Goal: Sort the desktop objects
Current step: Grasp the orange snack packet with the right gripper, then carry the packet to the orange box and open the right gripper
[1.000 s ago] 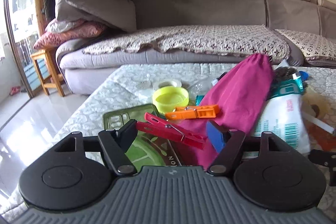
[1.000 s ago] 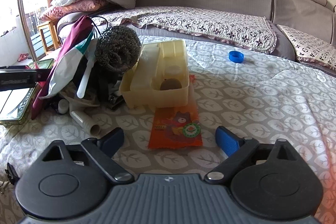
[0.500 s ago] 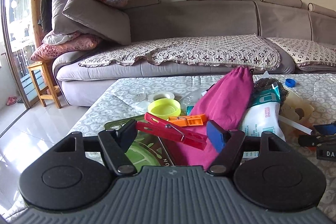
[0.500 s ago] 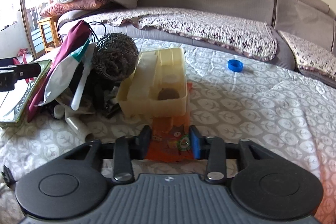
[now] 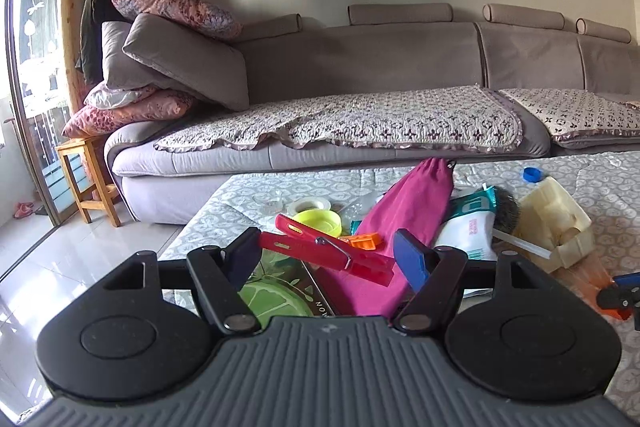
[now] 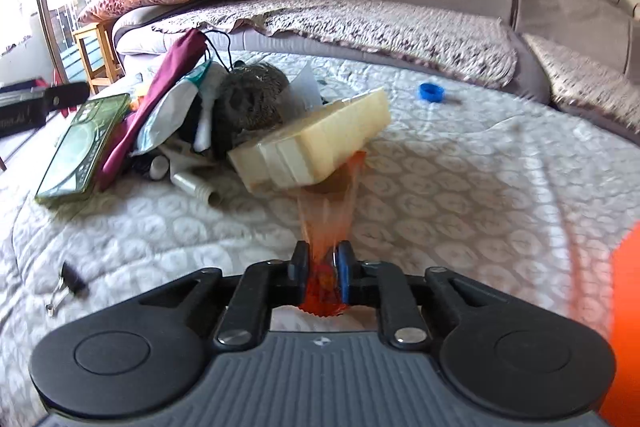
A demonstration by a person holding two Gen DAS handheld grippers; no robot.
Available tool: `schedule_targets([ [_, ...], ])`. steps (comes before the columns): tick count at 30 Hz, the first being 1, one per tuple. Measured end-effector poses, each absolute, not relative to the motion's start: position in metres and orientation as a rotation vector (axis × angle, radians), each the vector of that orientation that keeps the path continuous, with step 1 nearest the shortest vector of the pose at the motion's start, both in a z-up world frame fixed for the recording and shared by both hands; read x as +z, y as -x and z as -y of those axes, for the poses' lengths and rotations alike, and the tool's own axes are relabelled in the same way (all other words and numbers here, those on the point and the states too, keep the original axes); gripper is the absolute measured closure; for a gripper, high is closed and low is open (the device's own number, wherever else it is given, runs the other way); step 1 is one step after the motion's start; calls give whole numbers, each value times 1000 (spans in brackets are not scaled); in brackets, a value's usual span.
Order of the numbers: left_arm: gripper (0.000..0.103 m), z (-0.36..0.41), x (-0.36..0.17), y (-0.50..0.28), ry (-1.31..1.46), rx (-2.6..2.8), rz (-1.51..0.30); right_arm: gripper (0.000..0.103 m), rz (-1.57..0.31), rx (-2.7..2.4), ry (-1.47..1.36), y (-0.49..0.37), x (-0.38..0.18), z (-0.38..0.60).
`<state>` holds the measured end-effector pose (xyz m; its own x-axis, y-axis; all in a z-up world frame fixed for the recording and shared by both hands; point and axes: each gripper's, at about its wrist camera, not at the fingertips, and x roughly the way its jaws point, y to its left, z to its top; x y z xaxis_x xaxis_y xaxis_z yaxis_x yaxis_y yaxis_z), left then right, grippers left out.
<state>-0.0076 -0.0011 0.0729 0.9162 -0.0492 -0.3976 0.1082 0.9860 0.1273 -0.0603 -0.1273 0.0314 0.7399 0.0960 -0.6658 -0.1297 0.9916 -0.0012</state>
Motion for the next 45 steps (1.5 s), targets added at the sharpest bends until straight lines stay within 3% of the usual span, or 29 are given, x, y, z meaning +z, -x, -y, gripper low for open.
schedule_targets([
  [13,31,14,89,25,-101,-179,-394,91,-603,50,0,112,64,143],
  [24,31,40,87,48,-119,-261,-436,91,-666,92,-176,153,85,171],
  [45,31,122,120,74,-190,-539,-319,91,-591,-158,-48,223,148,255],
])
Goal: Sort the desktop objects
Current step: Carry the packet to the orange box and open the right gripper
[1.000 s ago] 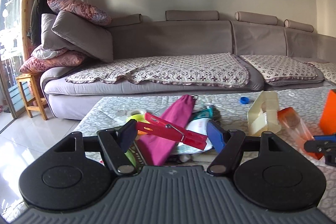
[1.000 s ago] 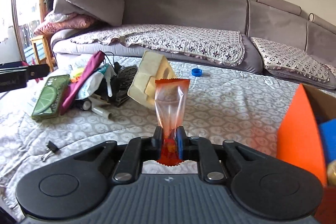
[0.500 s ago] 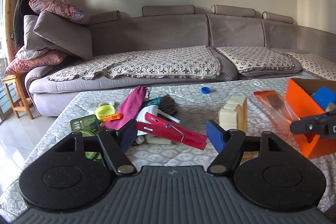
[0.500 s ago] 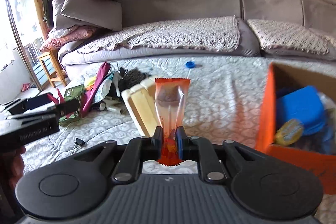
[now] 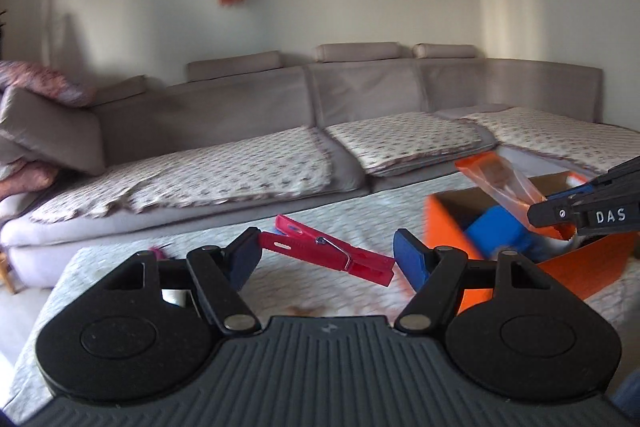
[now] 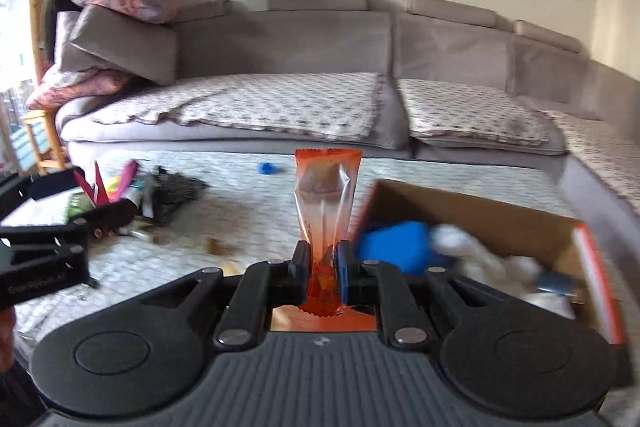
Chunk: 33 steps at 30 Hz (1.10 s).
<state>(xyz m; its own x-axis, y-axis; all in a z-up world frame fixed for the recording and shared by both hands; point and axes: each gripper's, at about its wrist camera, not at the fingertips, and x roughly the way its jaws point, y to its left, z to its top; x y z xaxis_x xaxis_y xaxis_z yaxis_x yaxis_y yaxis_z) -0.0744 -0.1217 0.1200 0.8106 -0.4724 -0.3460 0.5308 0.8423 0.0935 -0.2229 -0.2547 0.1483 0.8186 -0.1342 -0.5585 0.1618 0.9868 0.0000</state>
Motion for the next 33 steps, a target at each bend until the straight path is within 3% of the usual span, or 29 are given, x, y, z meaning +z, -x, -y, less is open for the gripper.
schedule_targets([
  [15,31,229,109,53,-226,-785,-367,91,-681,-414,-58,248,139,357],
  [29,30,303,99,12,-301,-757,-549,90,-856,-409,-268,179,109,449],
  [31,30,306,96,7,-294,-763,-591,87,-880,-416,-274,168,106,456],
  [33,19,306,94,6,-275,-772,-625,70,-883,-429,-308,164,104,462],
])
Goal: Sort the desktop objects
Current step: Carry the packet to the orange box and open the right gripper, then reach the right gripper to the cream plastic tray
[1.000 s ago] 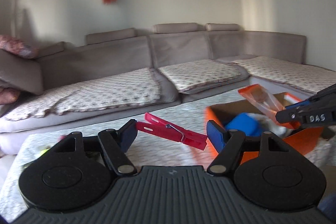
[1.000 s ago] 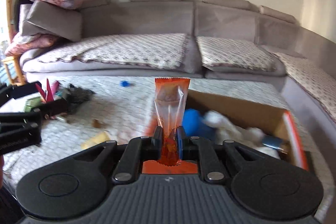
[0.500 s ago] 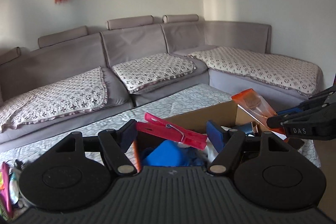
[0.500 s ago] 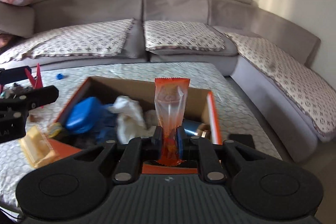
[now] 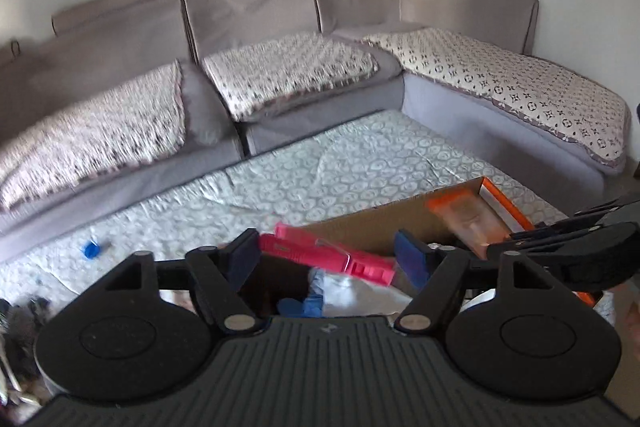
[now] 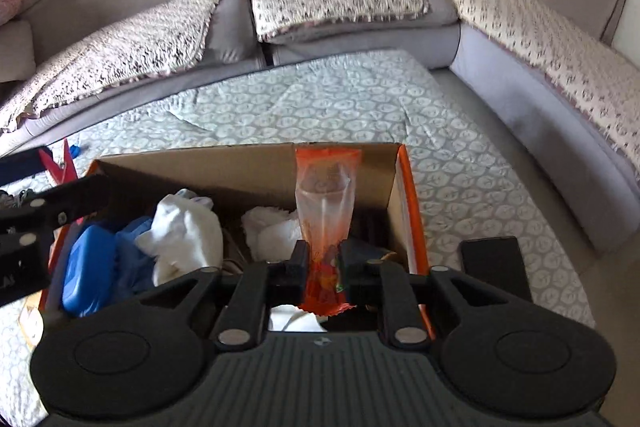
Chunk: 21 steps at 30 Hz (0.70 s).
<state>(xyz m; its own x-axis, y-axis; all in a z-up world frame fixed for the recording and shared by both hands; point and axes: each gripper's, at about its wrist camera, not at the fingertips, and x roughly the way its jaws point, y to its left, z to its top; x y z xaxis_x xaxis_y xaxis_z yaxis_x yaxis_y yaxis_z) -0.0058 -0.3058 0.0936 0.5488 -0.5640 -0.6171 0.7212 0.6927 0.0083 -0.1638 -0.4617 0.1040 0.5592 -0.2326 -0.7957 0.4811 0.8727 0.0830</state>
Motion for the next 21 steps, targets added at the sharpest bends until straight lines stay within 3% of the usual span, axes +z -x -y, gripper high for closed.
schedule_targets([
  [1,10,304,92,7,-265,-774,-627,62,-876,-440,-326,164,104,464],
  [2,0,300,94,14,-258,-773,-618,42,-870,-444,-344,165,104,465],
  [3,0,298,94,16,-256,-772,-600,27,-854,-439,-360,165,103,467],
  [4,0,296,94,20,-259,-774,-584,23,-845,-441,-360,167,103,466],
  [14,0,250,103,40,-248,-753,-586,16,-836,-436,-348,173,114,447],
  [21,0,186,107,50,-242,-698,-557,12,-705,-338,-322,195,135,386],
])
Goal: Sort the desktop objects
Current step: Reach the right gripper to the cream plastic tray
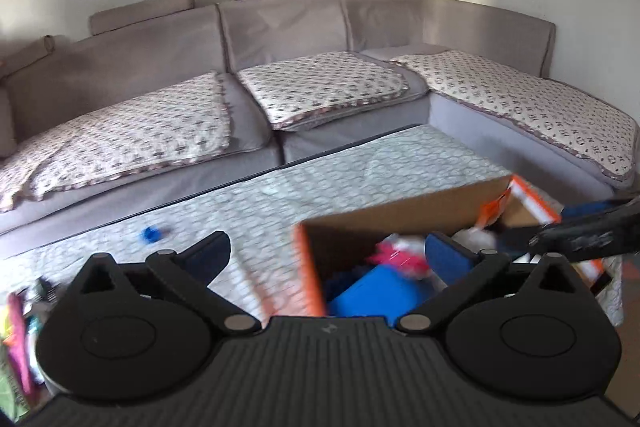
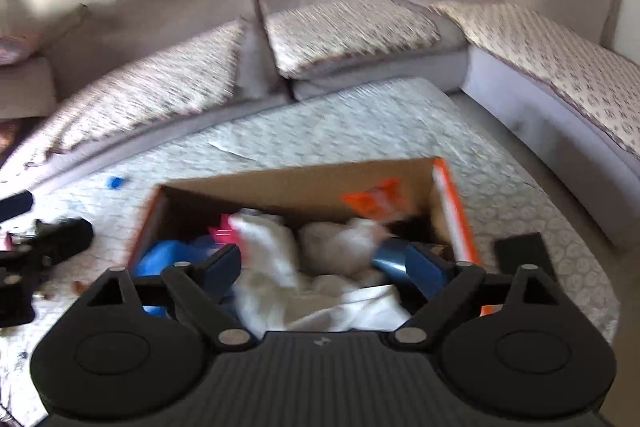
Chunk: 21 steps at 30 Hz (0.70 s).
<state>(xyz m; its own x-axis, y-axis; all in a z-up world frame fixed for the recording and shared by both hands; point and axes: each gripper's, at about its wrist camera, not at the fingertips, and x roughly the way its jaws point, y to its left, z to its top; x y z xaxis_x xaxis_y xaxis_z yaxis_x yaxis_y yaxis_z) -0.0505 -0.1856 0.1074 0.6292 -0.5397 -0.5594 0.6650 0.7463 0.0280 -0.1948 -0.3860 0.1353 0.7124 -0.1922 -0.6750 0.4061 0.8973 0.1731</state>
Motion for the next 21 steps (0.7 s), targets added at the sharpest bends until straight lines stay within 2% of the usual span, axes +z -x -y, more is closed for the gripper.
schedule_targets([
  [10,0,50,96,61,-202,-466,-571,10,-590,3,-238,194,128,264],
  [21,0,-50,75,79,-129,-200,-612,10,-514,297,15,169,72,168],
])
